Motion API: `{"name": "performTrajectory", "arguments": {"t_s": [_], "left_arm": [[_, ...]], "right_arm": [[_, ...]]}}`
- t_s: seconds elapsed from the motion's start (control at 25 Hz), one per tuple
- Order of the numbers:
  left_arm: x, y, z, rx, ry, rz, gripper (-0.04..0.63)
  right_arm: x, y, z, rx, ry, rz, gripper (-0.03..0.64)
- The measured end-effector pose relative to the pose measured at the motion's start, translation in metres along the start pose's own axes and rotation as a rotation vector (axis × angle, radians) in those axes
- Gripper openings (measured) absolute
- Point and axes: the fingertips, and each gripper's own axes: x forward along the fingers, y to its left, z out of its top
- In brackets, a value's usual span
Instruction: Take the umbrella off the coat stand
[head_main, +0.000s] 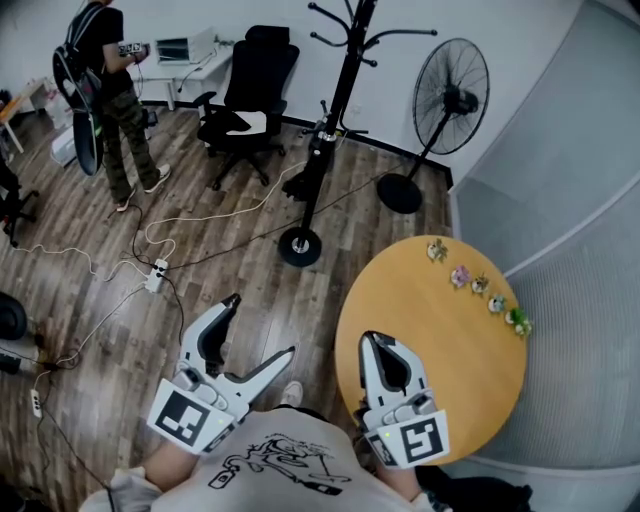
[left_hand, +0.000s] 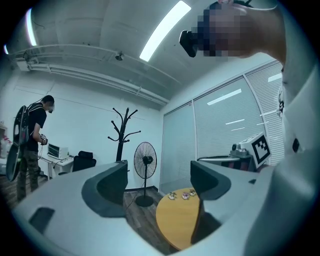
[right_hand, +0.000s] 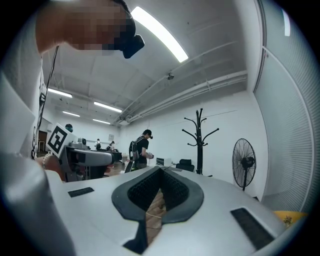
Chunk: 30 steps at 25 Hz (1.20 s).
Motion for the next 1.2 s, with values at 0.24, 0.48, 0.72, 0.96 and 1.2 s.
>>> {"name": "performTrajectory", "arguments": {"t_s": [0.24,0.48,0.72,0.96,1.2], "left_arm": [[0.027,0.000,0.000,0.000,0.009,-0.004,0.393],[0.047,-0.005,-0.003,0.005,0.017,0.003,0.388],[0.069,-0.016,-0.007,0.008,0.014,-0.003,0.386],[0.075,-0.023,-0.011,0.002,0.040,-0.002,0.382],[0.082,-0.017,-0.015,-0.005,0.040,0.011,0.379]], "right_arm": [[0.008,-0.025,0.003,0.005,0.000,-0.001,0.014],[0.007,-0.046,-0.001,0.014,0.006,-0.001,0.014],[0.003,-0.069,-0.007,0.024,0.007,-0.006,0.014],[0.000,-0.079,-0.009,0.036,0.006,-0.010,0.014],[0.004,-0.086,-0.011,0.040,0.007,-0.007,0.014]]}}
